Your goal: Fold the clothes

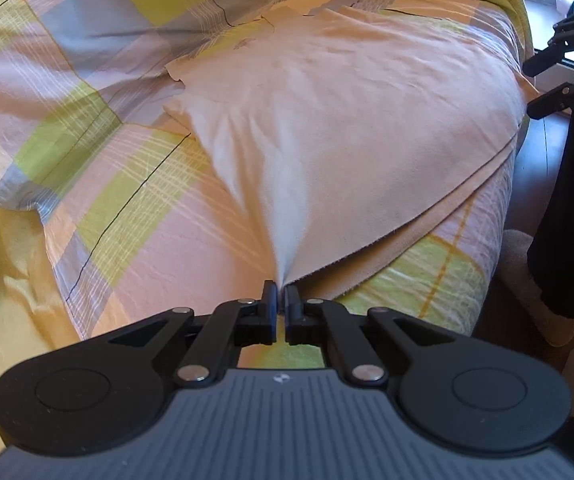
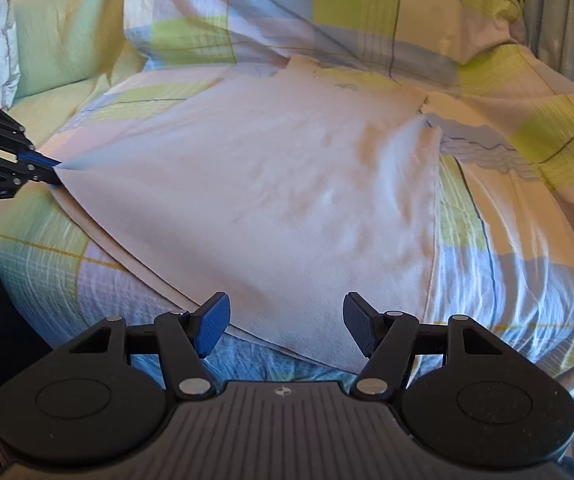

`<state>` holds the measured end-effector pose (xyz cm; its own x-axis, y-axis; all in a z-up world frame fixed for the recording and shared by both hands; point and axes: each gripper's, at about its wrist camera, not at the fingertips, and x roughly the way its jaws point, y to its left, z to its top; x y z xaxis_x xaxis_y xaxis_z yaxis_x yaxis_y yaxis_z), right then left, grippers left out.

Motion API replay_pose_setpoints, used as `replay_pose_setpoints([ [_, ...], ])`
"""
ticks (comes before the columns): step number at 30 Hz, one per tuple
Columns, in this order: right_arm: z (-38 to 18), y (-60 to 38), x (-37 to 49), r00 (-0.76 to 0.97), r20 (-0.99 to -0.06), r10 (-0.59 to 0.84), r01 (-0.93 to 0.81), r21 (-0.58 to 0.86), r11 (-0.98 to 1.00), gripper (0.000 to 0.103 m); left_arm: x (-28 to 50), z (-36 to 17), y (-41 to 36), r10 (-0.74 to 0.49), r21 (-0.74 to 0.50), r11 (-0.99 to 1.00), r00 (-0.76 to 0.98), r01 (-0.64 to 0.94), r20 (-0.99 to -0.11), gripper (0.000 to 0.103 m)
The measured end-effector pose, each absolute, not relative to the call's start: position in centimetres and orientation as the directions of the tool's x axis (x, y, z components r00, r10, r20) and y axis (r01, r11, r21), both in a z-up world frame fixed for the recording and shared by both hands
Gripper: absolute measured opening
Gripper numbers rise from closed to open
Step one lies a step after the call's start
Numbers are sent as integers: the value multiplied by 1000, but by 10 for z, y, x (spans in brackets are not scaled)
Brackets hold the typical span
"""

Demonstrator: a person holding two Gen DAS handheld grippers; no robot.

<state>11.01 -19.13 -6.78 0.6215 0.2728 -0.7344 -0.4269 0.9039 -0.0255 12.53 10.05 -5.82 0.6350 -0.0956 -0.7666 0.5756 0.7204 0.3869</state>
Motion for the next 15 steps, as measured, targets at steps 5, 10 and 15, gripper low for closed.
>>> replay_pose_setpoints([
  [5, -82, -196, 104, 621, -761, 189, -405, -105, 908, 65, 112, -63, 95, -65, 481, 614, 647, 626, -760, 2],
  [10, -103, -186, 89, 653, -754, 71, -473, -333, 816, 65, 102, -63, 99, -54, 545, 549, 678, 633, -733, 5],
  [15, -134, -169, 75, 704, -710, 23, -577, -552, 602, 65, 93, -63, 100, -76, 593, 500, 714, 631, -696, 24],
])
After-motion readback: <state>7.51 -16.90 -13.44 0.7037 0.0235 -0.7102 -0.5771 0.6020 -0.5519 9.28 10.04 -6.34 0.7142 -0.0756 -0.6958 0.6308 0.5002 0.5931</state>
